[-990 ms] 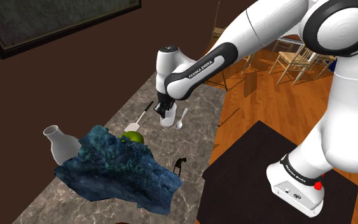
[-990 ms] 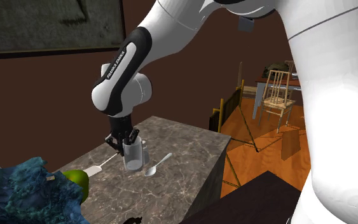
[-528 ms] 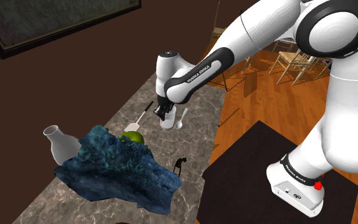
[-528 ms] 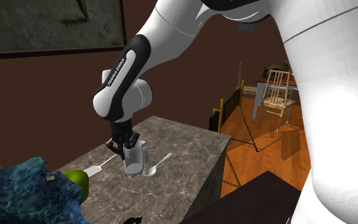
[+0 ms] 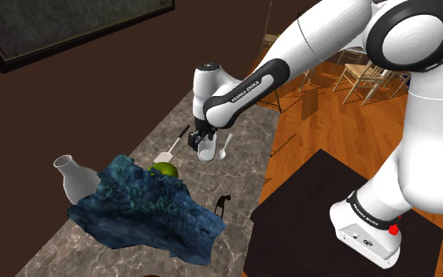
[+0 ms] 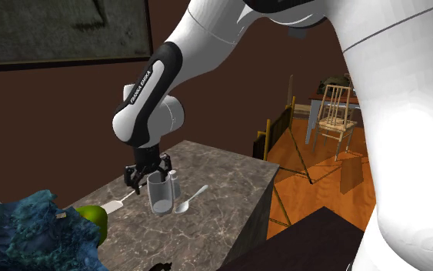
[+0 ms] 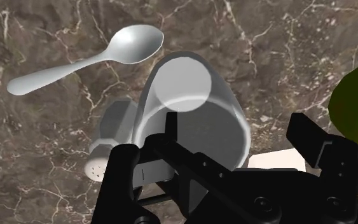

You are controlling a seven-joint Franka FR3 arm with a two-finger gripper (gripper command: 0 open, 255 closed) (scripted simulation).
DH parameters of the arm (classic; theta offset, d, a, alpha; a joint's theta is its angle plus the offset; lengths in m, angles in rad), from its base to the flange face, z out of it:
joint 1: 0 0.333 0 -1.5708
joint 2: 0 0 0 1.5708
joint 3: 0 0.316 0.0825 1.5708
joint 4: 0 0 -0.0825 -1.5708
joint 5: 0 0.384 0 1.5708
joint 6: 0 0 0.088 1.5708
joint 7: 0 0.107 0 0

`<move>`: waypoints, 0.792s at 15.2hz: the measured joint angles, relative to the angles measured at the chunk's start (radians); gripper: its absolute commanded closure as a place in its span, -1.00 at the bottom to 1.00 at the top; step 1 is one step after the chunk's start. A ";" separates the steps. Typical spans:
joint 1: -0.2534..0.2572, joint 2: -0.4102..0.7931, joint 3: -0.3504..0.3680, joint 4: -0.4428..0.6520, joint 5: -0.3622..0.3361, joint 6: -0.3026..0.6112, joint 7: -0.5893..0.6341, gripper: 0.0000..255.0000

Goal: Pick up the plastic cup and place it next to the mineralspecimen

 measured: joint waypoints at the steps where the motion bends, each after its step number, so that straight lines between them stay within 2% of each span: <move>1: 0.000 0.000 0.000 0.000 0.000 0.000 0.000 -1.00; 6: -0.010 -0.083 0.012 0.005 0.018 -0.086 -0.012 -1.00; 12: -0.011 -0.094 0.013 0.003 0.021 -0.096 -0.014 -1.00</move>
